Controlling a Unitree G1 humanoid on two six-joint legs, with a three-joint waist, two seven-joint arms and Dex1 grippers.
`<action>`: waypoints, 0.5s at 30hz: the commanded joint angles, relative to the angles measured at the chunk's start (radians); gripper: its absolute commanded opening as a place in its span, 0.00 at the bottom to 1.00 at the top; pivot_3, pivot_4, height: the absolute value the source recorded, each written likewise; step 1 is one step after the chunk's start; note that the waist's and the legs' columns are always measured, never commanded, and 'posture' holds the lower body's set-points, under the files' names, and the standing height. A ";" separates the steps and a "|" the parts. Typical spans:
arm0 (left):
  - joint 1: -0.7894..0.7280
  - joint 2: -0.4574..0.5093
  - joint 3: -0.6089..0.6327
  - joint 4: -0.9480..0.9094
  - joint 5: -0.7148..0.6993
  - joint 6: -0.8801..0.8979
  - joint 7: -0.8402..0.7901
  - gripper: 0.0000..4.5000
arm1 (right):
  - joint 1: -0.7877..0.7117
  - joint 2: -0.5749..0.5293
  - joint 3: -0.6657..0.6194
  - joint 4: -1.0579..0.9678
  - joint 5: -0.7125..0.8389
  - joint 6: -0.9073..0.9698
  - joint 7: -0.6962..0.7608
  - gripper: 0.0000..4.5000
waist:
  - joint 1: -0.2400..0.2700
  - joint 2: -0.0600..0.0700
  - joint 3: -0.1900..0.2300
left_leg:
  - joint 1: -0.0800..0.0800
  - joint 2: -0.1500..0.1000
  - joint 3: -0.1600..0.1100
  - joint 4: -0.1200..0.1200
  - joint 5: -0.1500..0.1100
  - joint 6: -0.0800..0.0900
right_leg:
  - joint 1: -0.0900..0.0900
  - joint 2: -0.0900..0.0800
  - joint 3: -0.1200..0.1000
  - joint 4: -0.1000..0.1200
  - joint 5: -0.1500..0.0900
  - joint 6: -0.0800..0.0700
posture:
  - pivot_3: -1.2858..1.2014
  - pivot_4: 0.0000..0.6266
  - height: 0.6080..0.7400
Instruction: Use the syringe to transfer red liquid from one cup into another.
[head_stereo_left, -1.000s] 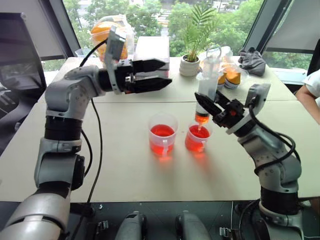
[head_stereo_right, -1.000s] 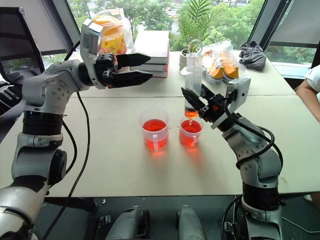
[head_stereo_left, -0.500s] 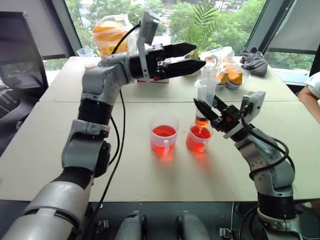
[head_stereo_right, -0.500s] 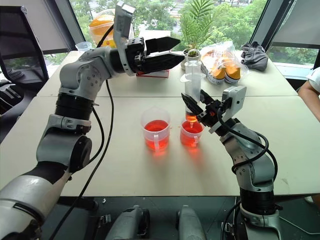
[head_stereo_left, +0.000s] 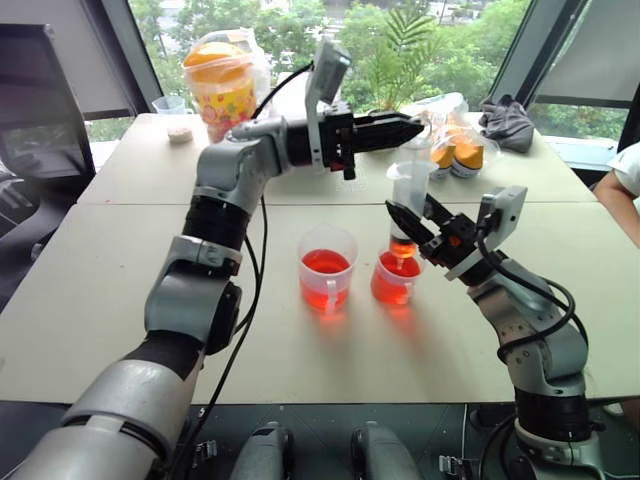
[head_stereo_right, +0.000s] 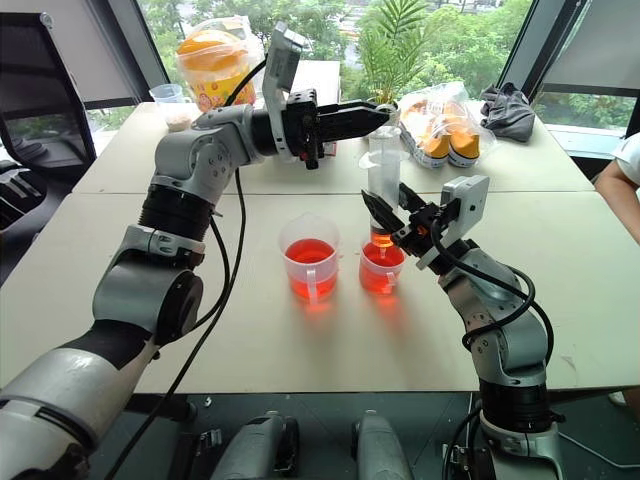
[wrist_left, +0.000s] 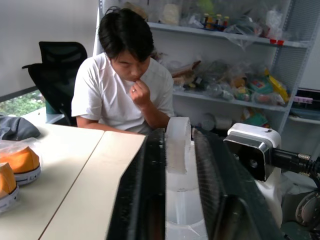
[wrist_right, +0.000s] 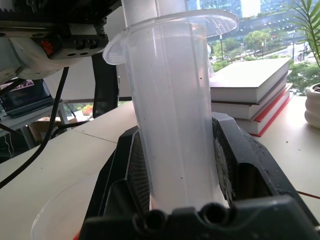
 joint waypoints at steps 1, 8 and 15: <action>-0.037 -0.005 0.009 -0.018 0.000 -0.015 -0.016 0.02 | -0.014 -0.013 -0.008 -0.056 0.003 -0.018 -0.002 0.31 | 0.000 0.000 0.000 | 0.000 0.000 0.000 0.000 0.000 0.000 | 0.000 0.000 0.000 0.000 0.000 0.000 | 0.52 0.24 1.00; 0.012 -0.011 -0.039 -0.055 0.033 -0.029 -0.059 0.02 | -0.036 -0.040 -0.031 -0.085 0.017 -0.001 -0.017 0.31 | 0.000 0.000 0.000 | 0.000 0.000 0.000 0.000 0.000 0.000 | 0.000 0.000 0.000 0.000 0.000 0.000 | 0.52 0.24 1.00; 0.066 -0.031 -0.071 -0.086 0.062 -0.049 -0.068 0.02 | -0.063 -0.072 -0.059 -0.123 0.042 0.029 -0.039 0.31 | 0.001 0.000 0.000 | 0.000 0.000 0.000 0.000 0.000 0.000 | 0.000 0.000 0.000 0.000 0.000 0.000 | 0.52 0.24 1.00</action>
